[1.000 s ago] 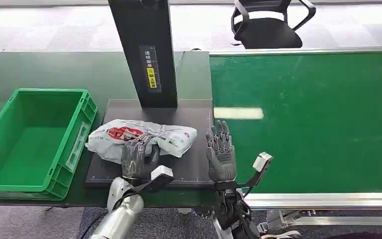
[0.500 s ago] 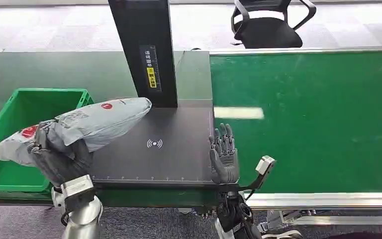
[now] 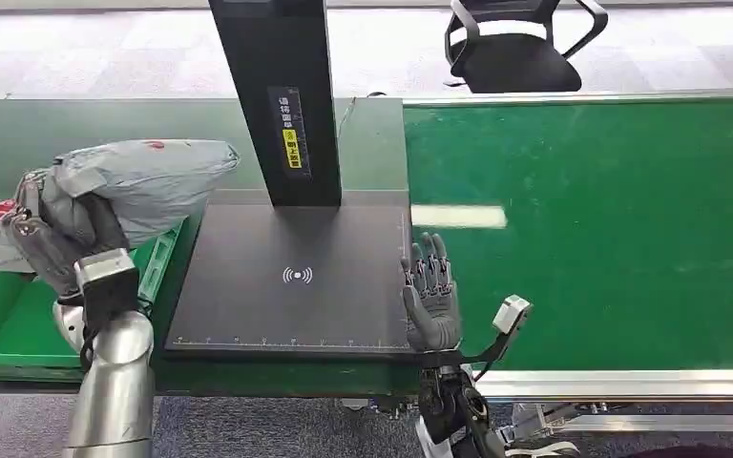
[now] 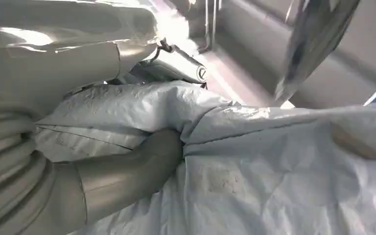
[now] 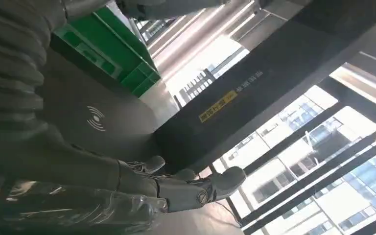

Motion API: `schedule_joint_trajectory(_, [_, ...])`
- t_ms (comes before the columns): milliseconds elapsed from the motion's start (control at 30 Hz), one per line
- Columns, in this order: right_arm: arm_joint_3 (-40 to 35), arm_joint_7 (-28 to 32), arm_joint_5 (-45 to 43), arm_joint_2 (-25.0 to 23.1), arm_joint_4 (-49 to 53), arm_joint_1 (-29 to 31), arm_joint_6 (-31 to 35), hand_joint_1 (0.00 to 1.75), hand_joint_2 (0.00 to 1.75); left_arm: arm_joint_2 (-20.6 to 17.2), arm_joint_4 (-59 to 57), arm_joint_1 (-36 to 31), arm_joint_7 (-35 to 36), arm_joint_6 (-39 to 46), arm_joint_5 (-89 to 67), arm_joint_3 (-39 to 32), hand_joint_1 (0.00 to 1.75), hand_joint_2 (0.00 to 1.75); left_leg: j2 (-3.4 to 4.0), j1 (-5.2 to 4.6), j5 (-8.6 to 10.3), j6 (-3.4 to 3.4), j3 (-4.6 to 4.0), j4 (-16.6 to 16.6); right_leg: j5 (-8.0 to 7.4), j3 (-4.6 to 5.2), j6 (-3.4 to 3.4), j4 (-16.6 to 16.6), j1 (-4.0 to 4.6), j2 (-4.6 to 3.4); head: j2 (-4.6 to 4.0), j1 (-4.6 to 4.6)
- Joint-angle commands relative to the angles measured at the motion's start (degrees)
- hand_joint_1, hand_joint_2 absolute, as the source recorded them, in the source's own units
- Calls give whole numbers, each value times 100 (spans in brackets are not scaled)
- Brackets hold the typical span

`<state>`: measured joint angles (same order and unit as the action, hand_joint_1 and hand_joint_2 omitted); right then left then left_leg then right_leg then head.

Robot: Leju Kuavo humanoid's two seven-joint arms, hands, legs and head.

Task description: Moved the parcel from conveyor to table for the left to box.

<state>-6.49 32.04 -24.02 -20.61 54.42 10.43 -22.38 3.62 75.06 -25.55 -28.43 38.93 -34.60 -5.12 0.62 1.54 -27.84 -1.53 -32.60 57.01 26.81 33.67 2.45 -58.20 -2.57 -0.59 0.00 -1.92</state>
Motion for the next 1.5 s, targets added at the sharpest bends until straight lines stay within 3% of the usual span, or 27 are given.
schedule_joint_trajectory(33, [261, -86, 49, 81, 233, -146, -87, 0, 175, -877, -3899, -1863, 263, -151, -111, -695, 175, 175, -1, 3, 3, 6, 8, -4, -2, -7, -19, 1, 6, 7, 0, 4])
schedule_joint_trajectory(267, [288, -107, 98, 78, 310, -217, -26, 0, 175, -969, -4675, -2119, 258, -371, -78, -938, 175, 175, -3, 8, 0, 12, 15, -8, 0, -17, -30, 8, 13, 7, 0, 0])
schedule_joint_trajectory(300, [290, -107, 99, 78, 312, -217, -18, 0, 175, -949, -4681, -2126, 239, -387, -58, -949, 147, 175, 0, 4, 1, 9, 6, -4, 0, -6, -23, 2, 8, 4, 0, 2])
schedule_joint_trajectory(333, [290, -107, 99, 78, 312, -217, -18, 0, 175, -949, -4681, -2126, 239, -387, -58, -949, 147, 175, -2, 4, 1, 8, 3, -3, 0, -3, -20, 2, 7, 5, 0, -2])
schedule_joint_trajectory(367, [285, -105, 106, 78, 315, -210, 4, 0, 175, -909, -4669, -2121, 154, -379, -10, -995, 0, 175, -9, 7, 2, 12, 9, -8, -1, -12, -27, 9, 12, 12, 0, 0])
schedule_joint_trajectory(633, [288, -83, 86, 89, 228, -177, 5, 0, 175, -1000, -4460, -2080, 80, -494, 185, -1197, 0, 175, 7, 5, 1, 7, -1, -2, -4, 4, -21, 1, 9, -3, 0, 0])
schedule_joint_trajectory(900, [278, 10, 109, 130, 201, -290, -57, 0, 175, -1081, -4453, -2075, -141, -1334, 975, -1626, 0, 175, 7, 6, 0, 10, 5, -6, -4, -2, -24, 3, 11, -3, 0, 0])
schedule_joint_trajectory(1267, [285, 34, 96, 96, 230, -269, -52, 0, 175, -1130, -4660, -1955, -1, -1353, 728, -1449, 0, 175, 4, 4, 3, 13, 10, -12, -5, -8, -27, 7, 9, -1, 0, -2])
schedule_joint_trajectory(1500, [284, 39, 105, 106, 433, -451, -8, 0, 175, -892, -4943, -1947, 294, -1272, 199, -1006, 0, 175, -9, 1, 3, 9, 6, -9, 0, -7, -21, 4, 5, 12, 0, 0])
